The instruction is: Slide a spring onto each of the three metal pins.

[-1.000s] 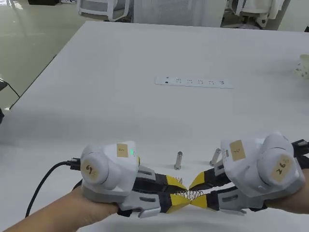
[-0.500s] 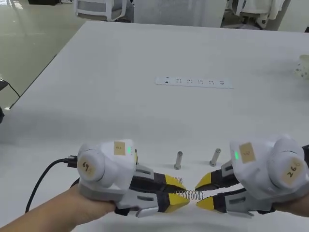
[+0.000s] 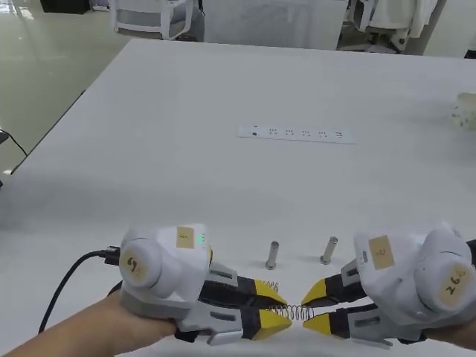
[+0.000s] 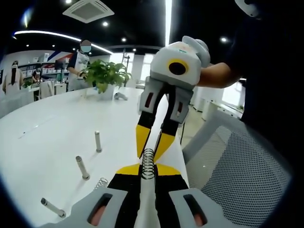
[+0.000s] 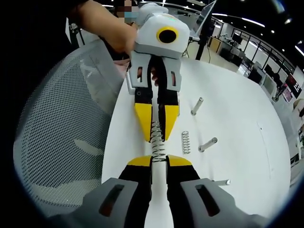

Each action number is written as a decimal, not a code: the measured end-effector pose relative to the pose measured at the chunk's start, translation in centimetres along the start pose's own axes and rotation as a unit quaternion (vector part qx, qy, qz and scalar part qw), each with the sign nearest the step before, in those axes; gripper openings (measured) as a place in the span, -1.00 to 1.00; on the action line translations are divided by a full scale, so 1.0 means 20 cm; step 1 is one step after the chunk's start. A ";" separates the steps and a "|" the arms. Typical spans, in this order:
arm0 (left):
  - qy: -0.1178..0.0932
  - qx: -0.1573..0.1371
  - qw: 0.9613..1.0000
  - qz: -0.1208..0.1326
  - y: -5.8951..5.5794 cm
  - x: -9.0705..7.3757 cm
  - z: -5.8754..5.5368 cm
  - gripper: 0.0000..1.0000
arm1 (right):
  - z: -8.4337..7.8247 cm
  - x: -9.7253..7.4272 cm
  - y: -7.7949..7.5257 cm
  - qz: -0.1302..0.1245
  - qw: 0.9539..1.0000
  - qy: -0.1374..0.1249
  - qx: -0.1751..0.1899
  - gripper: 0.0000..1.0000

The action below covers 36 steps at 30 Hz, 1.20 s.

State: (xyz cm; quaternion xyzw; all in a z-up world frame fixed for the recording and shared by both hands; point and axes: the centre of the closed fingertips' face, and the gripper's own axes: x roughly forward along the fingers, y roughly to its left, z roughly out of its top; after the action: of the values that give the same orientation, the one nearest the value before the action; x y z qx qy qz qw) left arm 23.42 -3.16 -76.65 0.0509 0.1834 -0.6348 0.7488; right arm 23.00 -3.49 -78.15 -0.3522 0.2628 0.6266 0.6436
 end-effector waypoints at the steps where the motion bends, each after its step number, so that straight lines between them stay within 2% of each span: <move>1: 0.000 0.000 1.000 0.000 0.00 0.00 0.00 -0.96 | 0.00 0.00 0.00 -0.002 1.000 -0.001 0.001 -0.84; 5: 0.000 0.000 1.000 -0.003 -0.01 0.00 0.00 -0.96 | 0.00 -0.02 0.00 -0.004 1.000 -0.002 0.013 -0.84; 9: 0.010 0.003 1.000 -0.002 -0.01 0.00 -0.02 -0.96 | 0.03 -0.04 0.01 -0.005 1.000 -0.009 0.004 -0.85; 13: 0.011 0.002 1.000 -0.003 -0.01 0.00 -0.03 -0.96 | 0.07 -0.07 0.00 -0.008 1.000 -0.017 -0.005 -0.85; 18: 0.010 0.001 1.000 -0.001 0.00 0.00 -0.03 -0.96 | 0.14 -0.10 0.01 -0.003 0.999 -0.042 -0.009 -0.85; 26: 0.002 0.002 1.000 0.000 -0.01 0.01 -0.02 -0.96 | 0.25 -0.11 0.00 0.008 0.996 -0.085 0.009 -0.85; 30: -0.003 -0.002 1.000 0.001 -0.01 -0.01 -0.02 -0.96 | 0.28 -0.10 0.00 0.009 0.994 -0.105 0.021 -0.85; 32: -0.006 -0.003 1.000 0.001 -0.02 0.00 -0.02 -0.96 | 0.31 -0.10 0.01 0.012 0.992 -0.124 0.033 -0.85; 36: -0.005 0.002 1.000 -0.003 -0.04 0.01 -0.01 -0.96 | 0.34 -0.09 0.02 0.014 0.989 -0.140 0.035 -0.86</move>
State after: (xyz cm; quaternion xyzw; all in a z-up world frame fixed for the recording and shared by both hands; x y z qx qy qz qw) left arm 22.60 -3.40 -76.84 0.0483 0.1787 -0.6378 0.7476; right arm 21.79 0.76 -72.66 -0.2348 0.1971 0.6686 0.6774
